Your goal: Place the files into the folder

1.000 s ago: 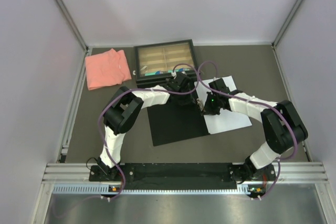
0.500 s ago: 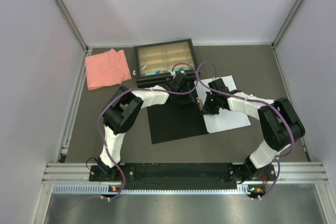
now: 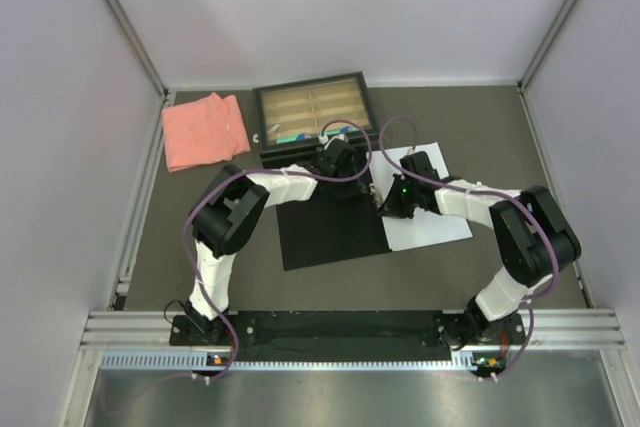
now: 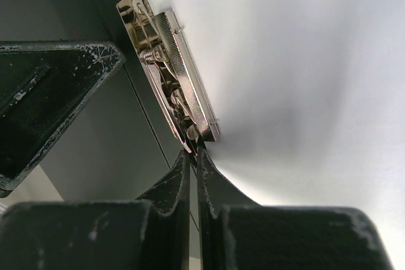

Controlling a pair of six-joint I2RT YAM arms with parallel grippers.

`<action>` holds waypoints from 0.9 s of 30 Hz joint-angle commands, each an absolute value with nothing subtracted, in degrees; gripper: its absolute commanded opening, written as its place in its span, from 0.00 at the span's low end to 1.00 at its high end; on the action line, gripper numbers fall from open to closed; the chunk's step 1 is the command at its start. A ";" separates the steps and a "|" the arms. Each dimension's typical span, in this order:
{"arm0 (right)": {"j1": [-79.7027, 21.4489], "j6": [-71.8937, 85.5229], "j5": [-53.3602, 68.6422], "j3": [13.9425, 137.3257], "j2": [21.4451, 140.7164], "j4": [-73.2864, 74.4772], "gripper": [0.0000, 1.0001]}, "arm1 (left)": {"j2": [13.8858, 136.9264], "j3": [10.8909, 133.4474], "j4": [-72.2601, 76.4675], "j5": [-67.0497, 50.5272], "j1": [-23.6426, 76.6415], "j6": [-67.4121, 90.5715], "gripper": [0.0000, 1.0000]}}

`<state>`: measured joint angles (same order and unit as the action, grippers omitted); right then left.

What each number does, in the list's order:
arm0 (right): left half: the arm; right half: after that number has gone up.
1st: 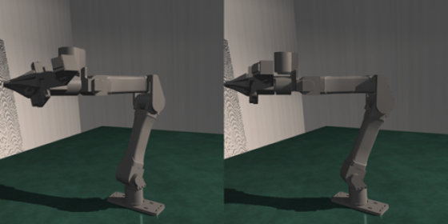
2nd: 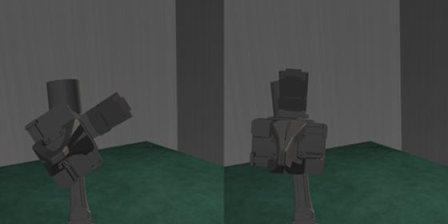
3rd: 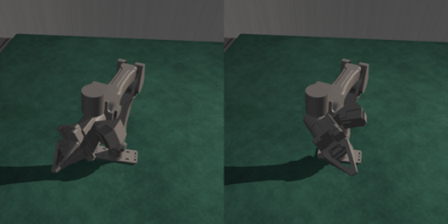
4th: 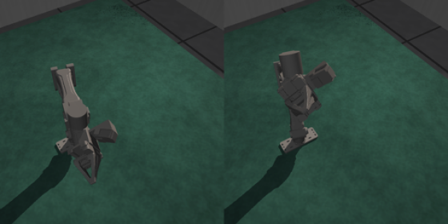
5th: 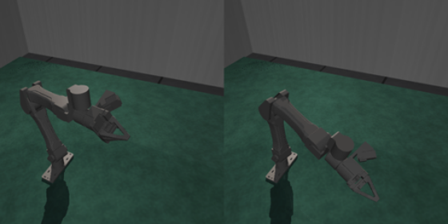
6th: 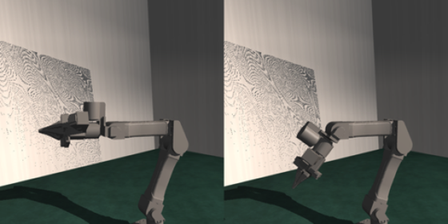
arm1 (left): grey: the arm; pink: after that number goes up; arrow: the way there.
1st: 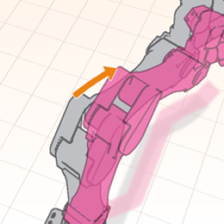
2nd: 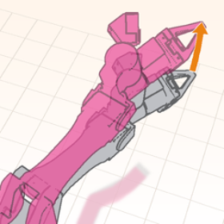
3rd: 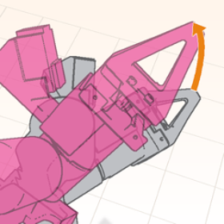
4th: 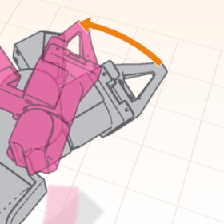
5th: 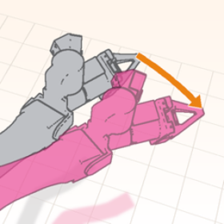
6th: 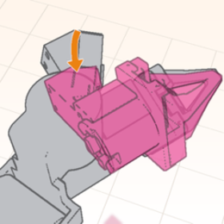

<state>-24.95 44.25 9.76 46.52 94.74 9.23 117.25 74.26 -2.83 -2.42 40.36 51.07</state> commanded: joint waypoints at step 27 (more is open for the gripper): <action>-20.74 41.57 10.45 64.77 110.30 40.77 0.00 | 120.06 69.35 -3.96 -2.26 47.37 49.31 0.04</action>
<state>-21.89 43.59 18.17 62.89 104.90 29.36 116.22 72.16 -0.34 4.71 46.39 49.39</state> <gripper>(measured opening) 0.009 0.051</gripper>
